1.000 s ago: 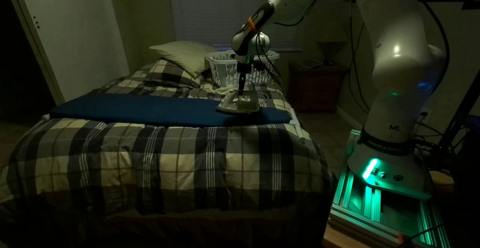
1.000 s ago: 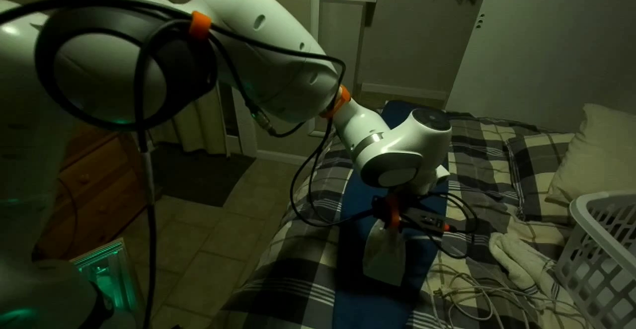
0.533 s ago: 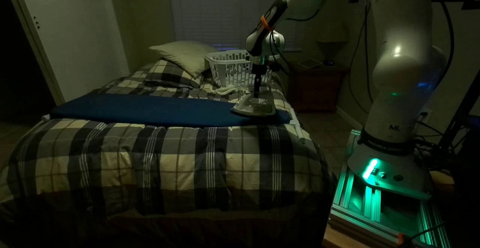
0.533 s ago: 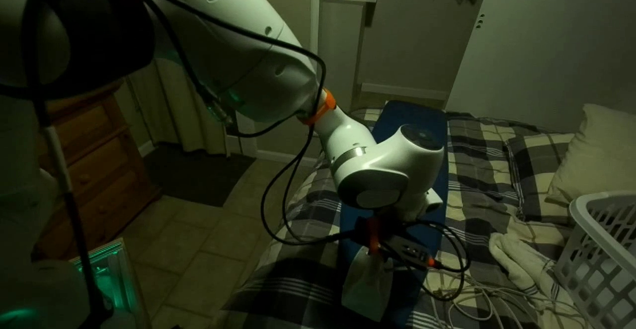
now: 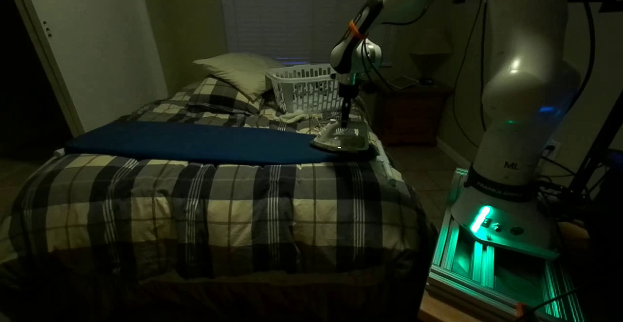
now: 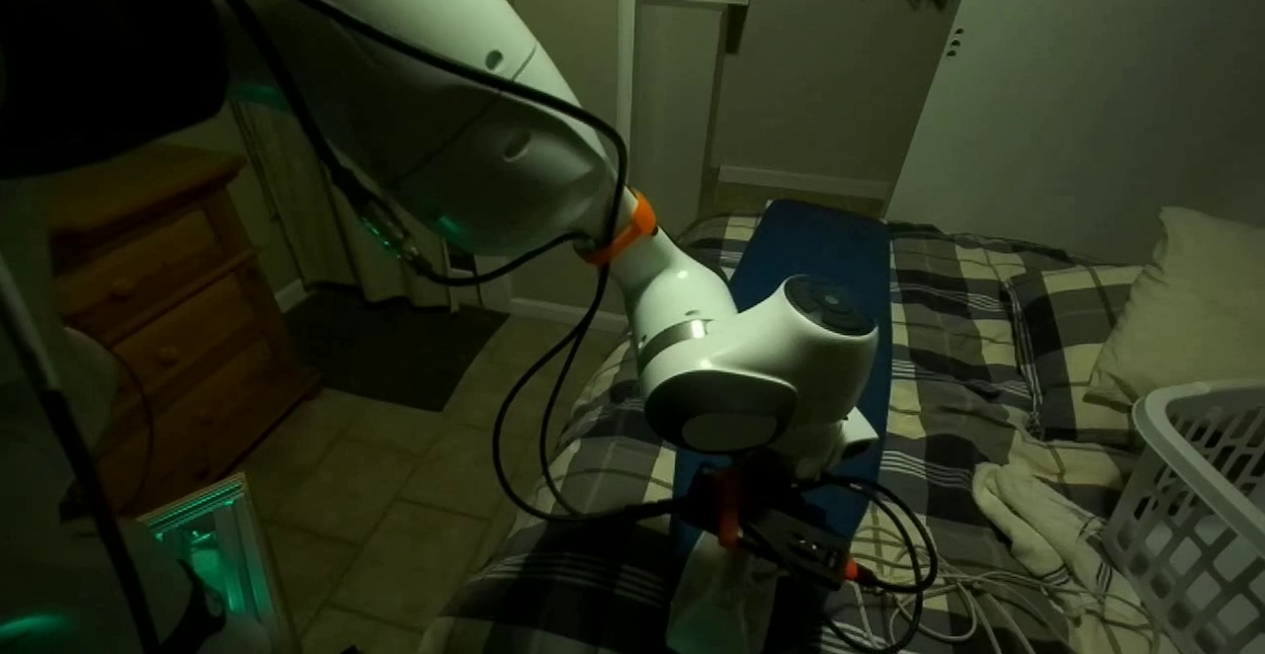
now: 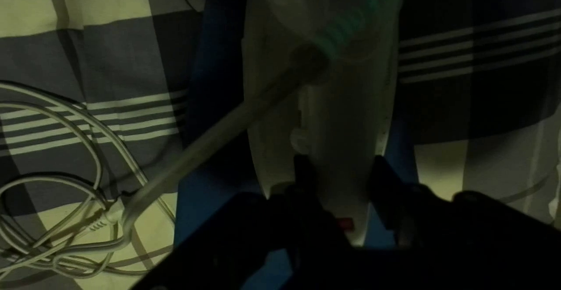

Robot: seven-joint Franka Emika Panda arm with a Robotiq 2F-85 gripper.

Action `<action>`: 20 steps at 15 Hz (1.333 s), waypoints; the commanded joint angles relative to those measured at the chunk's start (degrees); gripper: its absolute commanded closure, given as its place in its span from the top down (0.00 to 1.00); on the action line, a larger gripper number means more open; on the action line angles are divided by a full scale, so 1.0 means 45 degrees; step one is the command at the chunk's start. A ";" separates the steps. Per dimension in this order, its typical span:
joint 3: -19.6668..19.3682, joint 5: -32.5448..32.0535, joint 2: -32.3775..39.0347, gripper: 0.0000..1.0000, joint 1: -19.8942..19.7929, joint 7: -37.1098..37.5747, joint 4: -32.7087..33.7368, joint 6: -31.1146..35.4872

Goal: Slide the iron from right to left along the ironing board twice

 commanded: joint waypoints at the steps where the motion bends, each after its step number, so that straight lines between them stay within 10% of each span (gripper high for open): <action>1: 0.0607 0.0683 -0.0079 0.12 -0.0540 -0.1524 -0.0162 0.0382; 20: 0.1914 -0.0036 0.2239 0.12 0.1575 -0.2146 0.3918 -0.0853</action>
